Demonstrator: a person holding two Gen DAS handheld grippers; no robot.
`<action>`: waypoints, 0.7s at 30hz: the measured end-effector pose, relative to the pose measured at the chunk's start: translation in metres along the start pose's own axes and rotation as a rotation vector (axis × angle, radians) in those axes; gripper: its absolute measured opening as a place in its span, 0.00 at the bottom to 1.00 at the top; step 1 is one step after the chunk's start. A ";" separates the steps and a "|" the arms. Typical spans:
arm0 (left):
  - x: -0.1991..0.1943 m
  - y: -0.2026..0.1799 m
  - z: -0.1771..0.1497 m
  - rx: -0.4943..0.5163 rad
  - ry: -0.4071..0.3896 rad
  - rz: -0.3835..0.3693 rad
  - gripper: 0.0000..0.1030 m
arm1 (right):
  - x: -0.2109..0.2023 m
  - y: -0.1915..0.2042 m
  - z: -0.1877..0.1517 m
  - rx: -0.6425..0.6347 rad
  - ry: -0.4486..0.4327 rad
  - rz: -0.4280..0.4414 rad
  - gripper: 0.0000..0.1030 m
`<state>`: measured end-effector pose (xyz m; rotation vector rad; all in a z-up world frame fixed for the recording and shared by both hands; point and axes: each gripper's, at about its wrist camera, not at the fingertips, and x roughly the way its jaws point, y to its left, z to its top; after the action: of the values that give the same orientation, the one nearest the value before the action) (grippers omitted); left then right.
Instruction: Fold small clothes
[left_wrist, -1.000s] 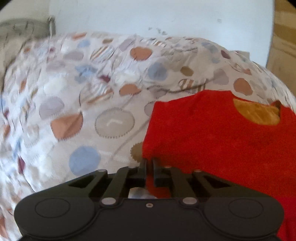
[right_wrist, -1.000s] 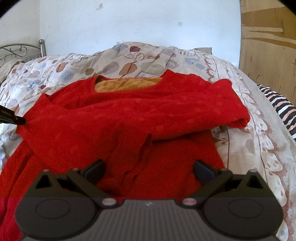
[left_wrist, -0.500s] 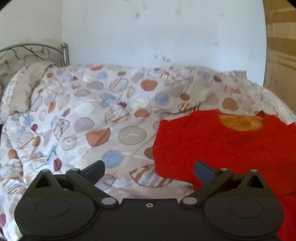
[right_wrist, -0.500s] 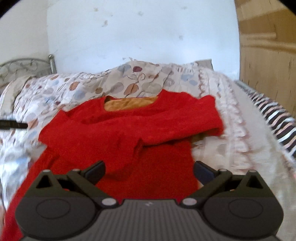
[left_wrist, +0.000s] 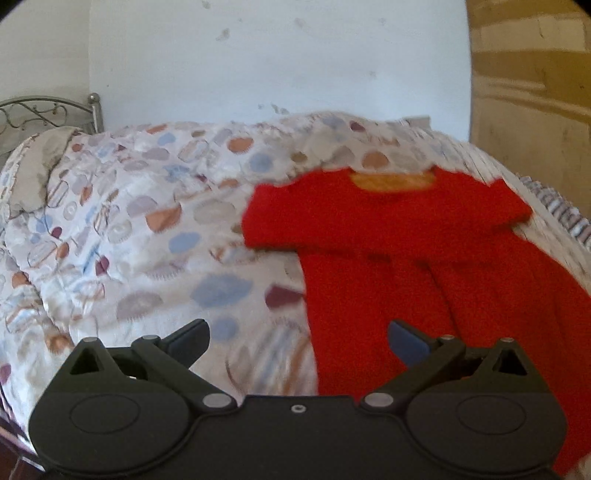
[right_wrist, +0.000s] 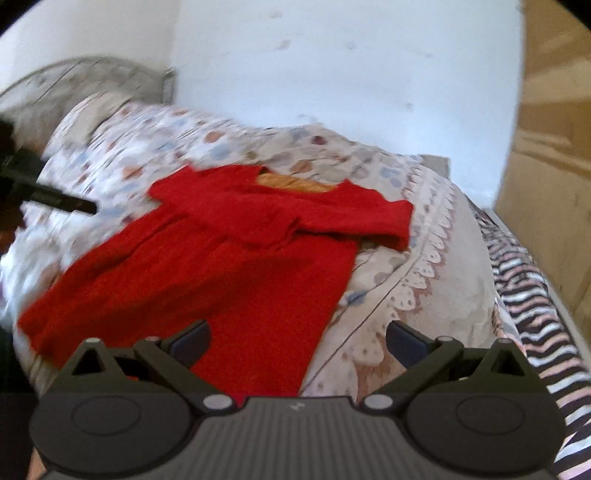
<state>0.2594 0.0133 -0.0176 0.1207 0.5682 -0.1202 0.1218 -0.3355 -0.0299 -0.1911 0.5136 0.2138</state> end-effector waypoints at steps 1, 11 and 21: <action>-0.003 -0.002 -0.006 0.006 0.012 -0.003 0.99 | -0.003 0.006 -0.003 -0.028 0.009 0.012 1.00; -0.019 -0.006 -0.029 0.003 0.056 -0.034 0.99 | -0.016 0.061 -0.042 -0.337 0.112 -0.004 1.00; -0.023 -0.010 -0.027 -0.026 0.092 -0.048 0.99 | -0.018 0.080 -0.054 -0.462 0.041 -0.087 0.79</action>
<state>0.2244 0.0096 -0.0286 0.0880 0.6646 -0.1540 0.0617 -0.2737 -0.0774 -0.6677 0.4902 0.2416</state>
